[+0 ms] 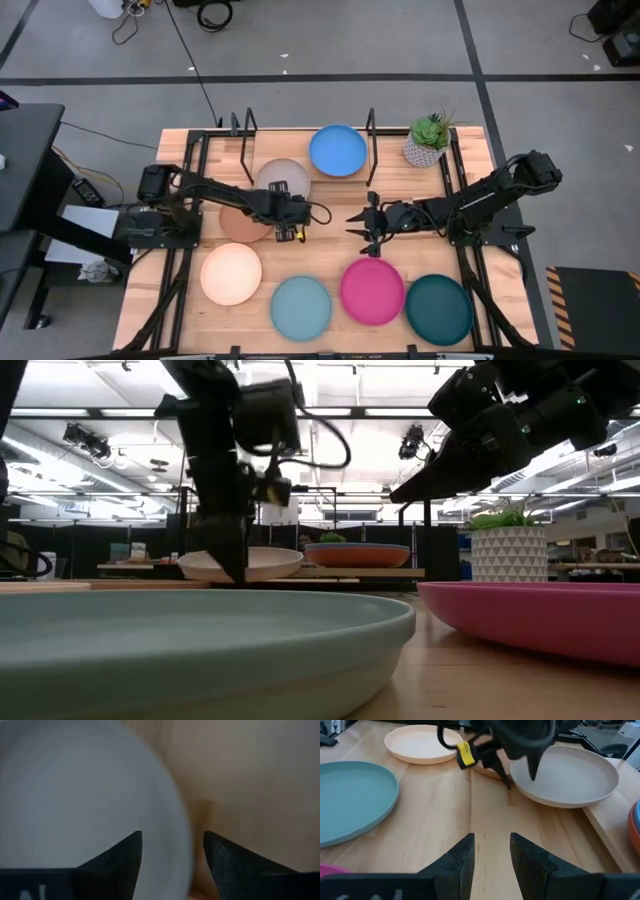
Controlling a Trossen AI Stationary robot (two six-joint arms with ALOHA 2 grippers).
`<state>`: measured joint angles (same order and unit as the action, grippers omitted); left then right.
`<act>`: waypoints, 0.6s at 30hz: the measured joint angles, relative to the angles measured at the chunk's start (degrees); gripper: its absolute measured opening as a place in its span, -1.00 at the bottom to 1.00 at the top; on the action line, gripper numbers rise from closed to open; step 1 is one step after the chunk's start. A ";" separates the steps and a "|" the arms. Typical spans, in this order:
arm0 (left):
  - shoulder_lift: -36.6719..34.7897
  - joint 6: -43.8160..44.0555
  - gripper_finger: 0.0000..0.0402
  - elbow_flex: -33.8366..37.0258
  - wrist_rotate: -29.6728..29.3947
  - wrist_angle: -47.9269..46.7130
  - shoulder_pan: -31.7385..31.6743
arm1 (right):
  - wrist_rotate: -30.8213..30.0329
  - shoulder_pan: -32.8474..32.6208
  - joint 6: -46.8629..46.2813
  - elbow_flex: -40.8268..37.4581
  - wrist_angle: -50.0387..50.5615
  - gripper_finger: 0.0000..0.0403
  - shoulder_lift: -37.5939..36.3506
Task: Place and stack plates onto a shelf
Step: Put the gray plate on the shelf
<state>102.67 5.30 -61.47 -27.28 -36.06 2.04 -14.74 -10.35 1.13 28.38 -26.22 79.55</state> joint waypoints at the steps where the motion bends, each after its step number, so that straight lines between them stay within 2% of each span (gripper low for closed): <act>1: 0.73 -0.25 0.05 0.00 -2.18 0.00 0.03 | 0.00 0.00 0.02 0.00 0.02 -0.35 0.00; 5: 1.49 -1.81 -0.05 -0.02 -7.48 -0.59 0.04 | 0.02 0.00 0.00 0.00 0.15 -0.35 0.00; 12: 1.45 -3.48 -0.29 0.00 -8.31 -1.50 -1.82 | 1.36 0.00 -0.48 0.02 -0.38 -0.35 0.00; 18: 1.45 -6.42 -0.36 0.00 -10.44 -1.63 -4.73 | 1.40 0.00 -0.48 0.02 -0.30 -0.35 0.00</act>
<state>104.12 -1.12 -61.47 -37.72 -37.69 -2.69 -13.34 -10.35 0.64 28.40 -26.52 79.55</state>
